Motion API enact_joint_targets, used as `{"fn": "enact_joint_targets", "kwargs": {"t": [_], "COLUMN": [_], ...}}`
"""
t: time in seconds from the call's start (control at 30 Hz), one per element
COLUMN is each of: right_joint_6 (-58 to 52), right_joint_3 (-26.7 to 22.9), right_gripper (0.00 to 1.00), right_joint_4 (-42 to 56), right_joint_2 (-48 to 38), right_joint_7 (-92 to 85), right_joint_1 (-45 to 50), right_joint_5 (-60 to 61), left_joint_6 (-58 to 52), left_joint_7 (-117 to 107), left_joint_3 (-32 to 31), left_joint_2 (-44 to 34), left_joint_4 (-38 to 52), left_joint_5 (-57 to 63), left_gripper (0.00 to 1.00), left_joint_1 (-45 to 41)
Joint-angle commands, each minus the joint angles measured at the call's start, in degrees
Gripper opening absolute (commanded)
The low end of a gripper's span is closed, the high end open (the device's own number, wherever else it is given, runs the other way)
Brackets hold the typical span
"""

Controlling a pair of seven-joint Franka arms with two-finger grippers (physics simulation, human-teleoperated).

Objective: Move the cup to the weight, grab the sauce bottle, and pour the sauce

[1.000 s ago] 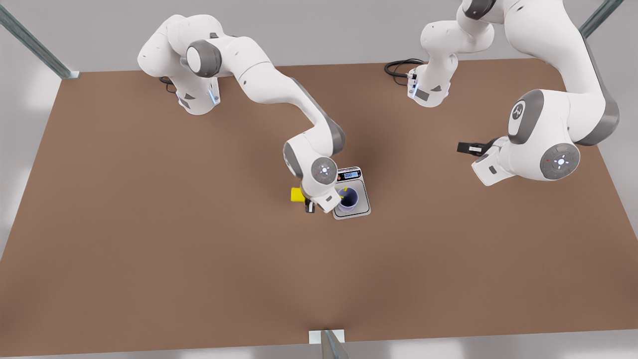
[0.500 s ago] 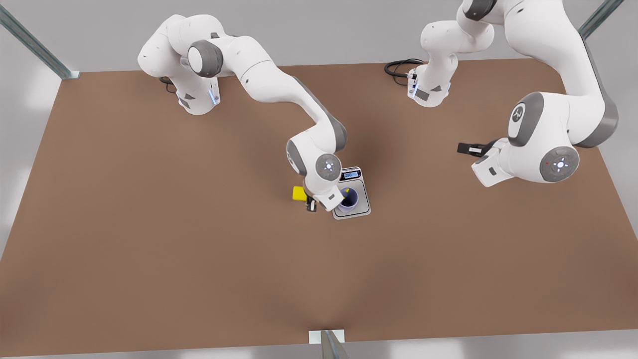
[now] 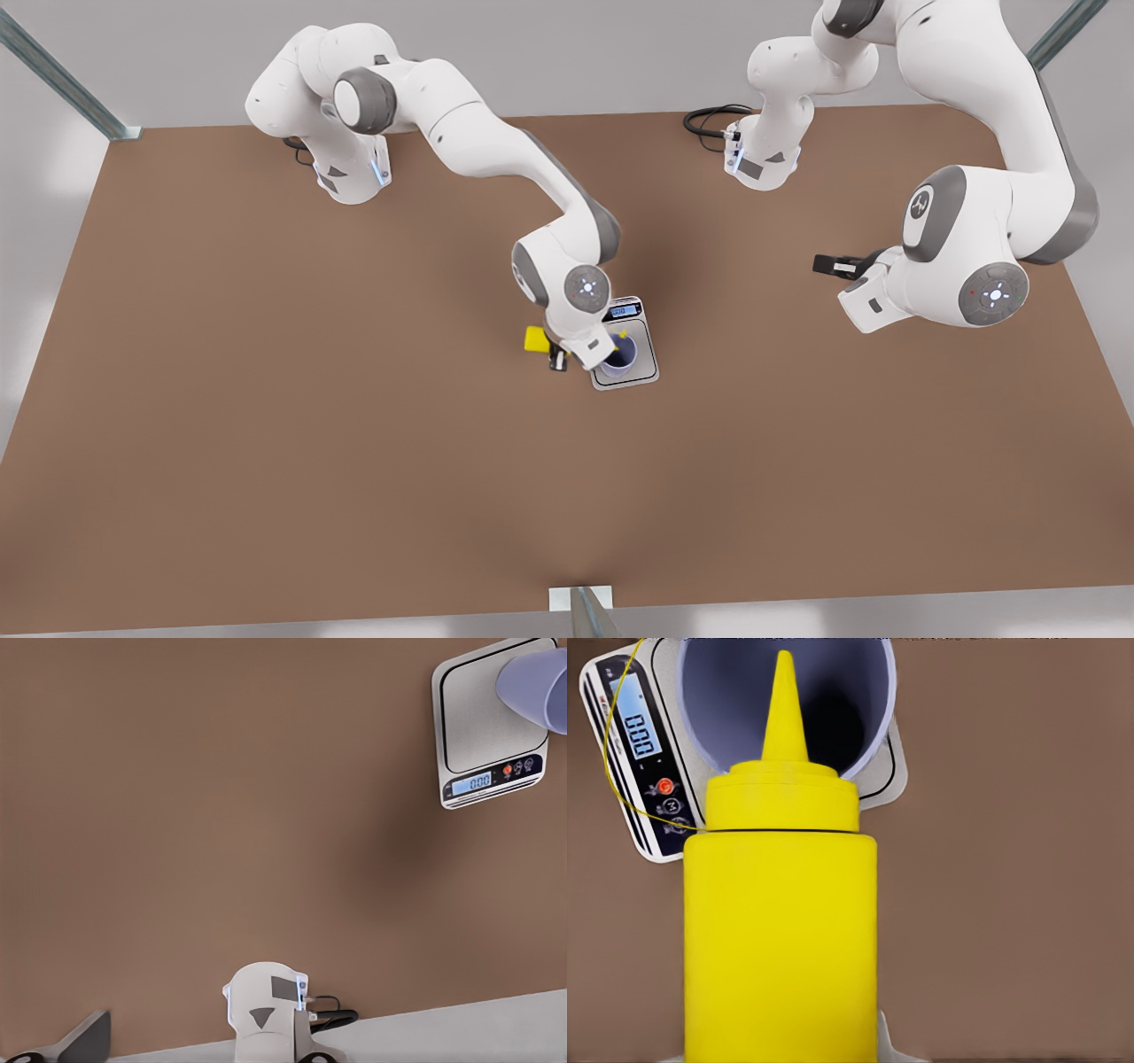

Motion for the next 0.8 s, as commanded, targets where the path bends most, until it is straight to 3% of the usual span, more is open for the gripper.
{"fn": "enact_joint_targets", "kwargs": {"t": [0.0,0.17,0.47,0.57,0.7,0.77], "right_joint_6": [-0.5,-5.2,-24.0,-25.1,-25.1,-25.1], "right_joint_3": [-0.1,0.5,1.3,11.0,12.6,15.8], "right_gripper": [0.57,0.57,0.57,0.57,0.57,0.57], "right_joint_4": [-0.5,-1.7,-4.6,-4.6,-4.5,-4.6], "right_joint_2": [-1.5,-4.5,-2.7,-0.7,6.0,8.2], "right_joint_7": [-1.2,-13.8,-52.6,-59.2,-69.0,-71.9], "right_joint_1": [-0.4,-9.3,-30.5,-40.2,-45.7,-48.8], "right_joint_5": [0.2,16.2,39.7,42.1,51.2,53.4], "left_joint_6": [0.0,0.0,0.1,0.1,0.1,0.1], "left_joint_7": [0.1,0.1,-0.3,-0.5,-0.5,-0.5], "left_joint_3": [0.0,0.0,0.0,-0.1,-0.1,-0.1], "left_joint_2": [0.0,0.0,0.0,0.0,0.0,0.0], "left_joint_4": [0.0,0.1,0.1,0.2,0.2,0.2], "left_joint_5": [0.1,0.1,0.1,0.2,0.1,0.1], "left_gripper": [1.0,1.0,1.0,1.0,1.0,1.0], "left_joint_1": [0.0,0.0,-0.2,-0.3,-0.3,-0.3]}}
